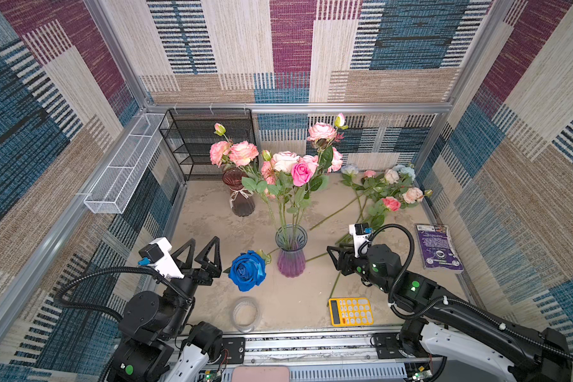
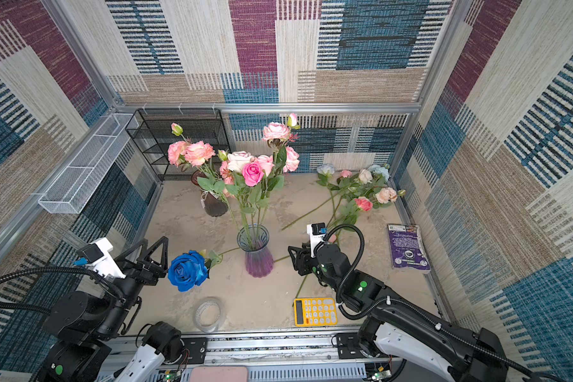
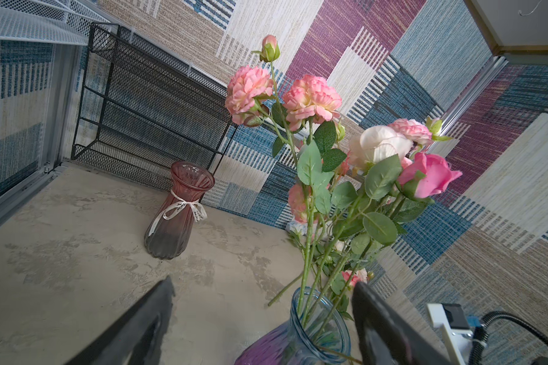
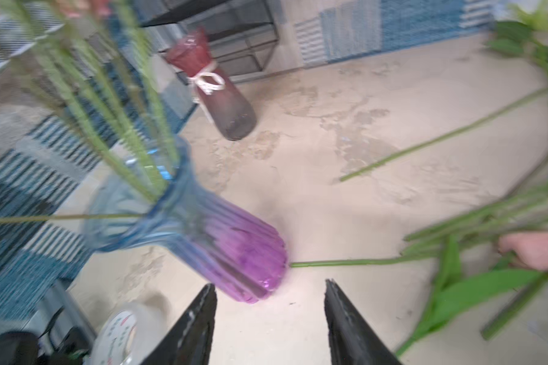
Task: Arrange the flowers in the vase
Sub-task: 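Lower the right gripper to the pile and close on the pink tulip stem, then lift the pink tulip with the right gripper and lower its stem into the vase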
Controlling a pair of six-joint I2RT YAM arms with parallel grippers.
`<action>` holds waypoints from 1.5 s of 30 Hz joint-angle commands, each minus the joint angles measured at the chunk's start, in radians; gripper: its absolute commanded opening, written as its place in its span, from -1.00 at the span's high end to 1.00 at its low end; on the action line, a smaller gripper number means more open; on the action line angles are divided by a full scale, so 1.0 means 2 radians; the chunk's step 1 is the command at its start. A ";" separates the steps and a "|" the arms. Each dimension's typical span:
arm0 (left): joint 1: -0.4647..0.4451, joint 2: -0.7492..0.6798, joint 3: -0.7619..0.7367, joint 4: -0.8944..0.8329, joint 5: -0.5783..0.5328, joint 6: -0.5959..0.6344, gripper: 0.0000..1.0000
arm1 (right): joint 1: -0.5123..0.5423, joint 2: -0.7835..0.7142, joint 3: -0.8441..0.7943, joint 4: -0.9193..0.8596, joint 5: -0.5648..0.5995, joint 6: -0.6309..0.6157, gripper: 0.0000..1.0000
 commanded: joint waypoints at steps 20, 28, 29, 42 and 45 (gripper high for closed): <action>0.001 -0.014 -0.014 0.009 -0.001 -0.004 -0.78 | -0.135 0.278 0.032 -0.072 -0.123 0.152 0.02; 0.001 -0.018 -0.011 0.006 -0.006 -0.002 -0.78 | -0.140 0.261 0.026 -0.056 -0.102 0.151 0.60; 0.001 -0.017 -0.011 0.007 -0.006 -0.002 -0.78 | -0.141 0.252 0.026 -0.056 -0.096 0.147 0.66; 0.001 -0.012 -0.002 0.013 -0.015 0.007 -0.78 | -0.155 0.086 0.149 -0.102 0.024 0.018 0.90; 0.001 -0.009 0.002 0.013 -0.015 0.010 -0.78 | -0.155 0.058 0.182 -0.079 0.002 -0.029 0.89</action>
